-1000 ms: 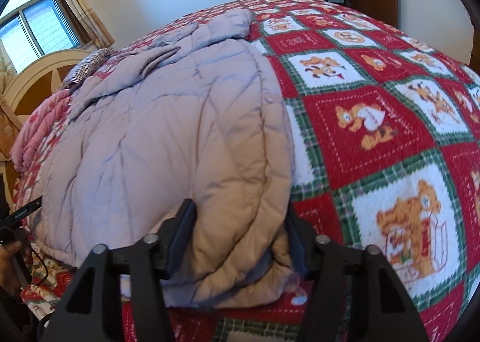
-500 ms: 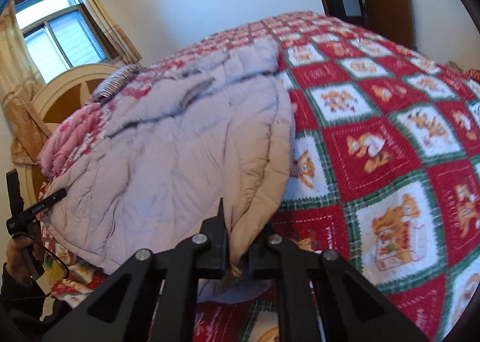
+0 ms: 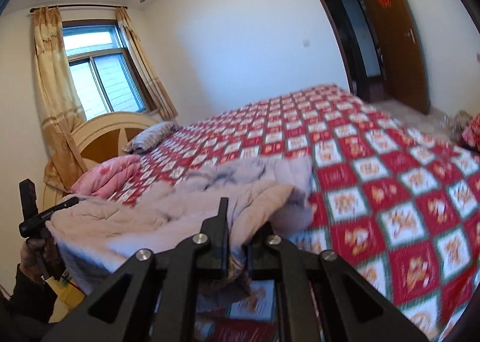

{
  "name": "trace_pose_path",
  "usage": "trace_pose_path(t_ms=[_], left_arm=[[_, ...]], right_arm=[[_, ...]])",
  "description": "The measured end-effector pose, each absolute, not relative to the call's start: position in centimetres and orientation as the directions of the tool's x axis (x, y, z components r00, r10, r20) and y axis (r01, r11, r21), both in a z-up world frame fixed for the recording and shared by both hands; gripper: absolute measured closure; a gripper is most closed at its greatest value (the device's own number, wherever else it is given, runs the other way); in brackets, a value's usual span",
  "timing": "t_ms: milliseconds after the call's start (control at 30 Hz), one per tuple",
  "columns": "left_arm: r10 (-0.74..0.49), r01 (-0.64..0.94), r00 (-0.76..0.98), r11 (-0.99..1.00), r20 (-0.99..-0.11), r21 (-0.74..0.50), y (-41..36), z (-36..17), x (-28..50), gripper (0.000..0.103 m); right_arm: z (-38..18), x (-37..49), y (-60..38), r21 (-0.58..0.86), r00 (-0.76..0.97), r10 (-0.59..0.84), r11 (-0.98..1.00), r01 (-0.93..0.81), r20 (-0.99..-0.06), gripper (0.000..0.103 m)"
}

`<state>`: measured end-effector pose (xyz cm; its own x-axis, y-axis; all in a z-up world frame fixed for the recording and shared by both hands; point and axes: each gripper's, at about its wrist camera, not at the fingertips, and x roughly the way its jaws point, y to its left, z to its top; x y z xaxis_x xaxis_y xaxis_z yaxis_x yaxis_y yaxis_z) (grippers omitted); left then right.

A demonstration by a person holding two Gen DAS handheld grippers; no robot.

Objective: Fold large clothes

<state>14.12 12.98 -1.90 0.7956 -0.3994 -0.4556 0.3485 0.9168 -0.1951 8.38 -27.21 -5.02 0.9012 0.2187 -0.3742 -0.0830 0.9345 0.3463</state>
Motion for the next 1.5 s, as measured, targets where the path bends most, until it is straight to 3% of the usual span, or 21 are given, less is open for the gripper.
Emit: trace_pose_path(t_ms=[167, 267, 500, 567, 633, 667, 733, 833, 933, 1100, 1200, 1267, 1333, 1400, 1500], left_arm=[[-0.337, 0.298, 0.826, 0.942, -0.452, -0.158, 10.5, -4.0, 23.1, 0.091], [-0.376, 0.257, 0.767, 0.922, -0.519, -0.288, 10.0, -4.8, 29.1, 0.090], [-0.364, 0.199, 0.730, 0.923, -0.579, -0.329, 8.4, -4.7, 36.9, 0.073], [-0.372, 0.190, 0.718, 0.918, -0.588, -0.347, 8.1, -5.2, 38.7, 0.061], [-0.393, 0.186, 0.704, 0.906, -0.591, -0.381, 8.0, -5.9, 40.1, 0.041], [-0.400, 0.178, 0.698, 0.900, -0.593, -0.398, 8.3, -6.3, 40.7, 0.031], [-0.308, 0.116, 0.738, 0.935, -0.601, -0.336, 8.5, -6.4, 41.0, 0.001], [-0.233, 0.083, 0.776, 0.959, -0.586, -0.271, 8.8, -6.8, 41.2, 0.001], [-0.155, 0.035, 0.772, 0.979, -0.617, -0.202, 8.1, -8.1, 41.8, 0.001], [-0.038, -0.013, 0.821, 0.996, -0.569, -0.086, 6.3, -8.5, 40.2, 0.001], [-0.034, 0.039, 0.860, 0.999, -0.510, -0.001, 4.1, -8.3, 38.9, 0.001], [-0.011, 0.061, 0.861, 0.995, -0.509, 0.081, 2.5, -8.8, 39.2, 0.001], [0.055, 0.027, 0.857, 0.988, -0.513, 0.153, 2.0, -10.0, 40.1, 0.001], [0.149, -0.042, 0.833, 0.977, -0.533, 0.207, 2.7, -11.9, 41.3, 0.001], [0.203, -0.143, 0.753, 0.979, -0.626, 0.145, 5.5, -14.4, 43.2, 0.001]], right_arm=[[-5.9, 17.2, -27.9, 0.308, 0.913, 0.142, 0.951, -0.019, -0.382, 0.093], [-6.3, 22.6, -28.7, 0.310, 0.911, 0.104, 0.950, 0.027, -0.400, 0.093], [-7.1, 31.2, -31.3, 0.307, 0.890, 0.057, 0.947, 0.095, -0.453, 0.093], [-8.0, 33.5, -31.8, 0.305, 0.881, 0.045, 0.945, 0.115, -0.471, 0.093], [-9.1, 35.5, -32.3, 0.311, 0.864, 0.045, 0.941, 0.132, -0.501, 0.092], [-9.9, 36.7, -32.6, 0.316, 0.854, 0.048, 0.938, 0.139, -0.518, 0.092], [-11.2, 38.4, -32.8, 0.313, 0.835, 0.048, 0.938, 0.152, -0.548, 0.092], [-13.0, 40.4, -33.1, 0.328, 0.806, 0.068, 0.931, 0.160, -0.588, 0.090], [-14.0, 42.8, -32.9, 0.323, 0.784, 0.071, 0.931, 0.169, -0.616, 0.077], [-13.2, 44.6, -31.9, 0.291, 0.777, 0.036, 0.937, 0.192, -0.628, 0.061], [-12.4, 43.9, -30.8, 0.288, 0.787, 0.055, 0.944, 0.159, -0.614, 0.044], [-11.8, 43.1, -30.2, 0.298, 0.797, 0.089, 0.947, 0.117, -0.597, 0.021], [-11.4, 42.7, -30.0, 0.291, 0.812, 0.071, 0.949, 0.124, -0.580, 0.010], [-10.3, 41.6, -29.8, 0.251, 0.832, 0.013, 0.956, 0.153, -0.555, 0.010], [-9.1, 40.1, -28.8, 0.197, 0.849, -0.046, 0.965, 0.175, -0.526, 0.009]])
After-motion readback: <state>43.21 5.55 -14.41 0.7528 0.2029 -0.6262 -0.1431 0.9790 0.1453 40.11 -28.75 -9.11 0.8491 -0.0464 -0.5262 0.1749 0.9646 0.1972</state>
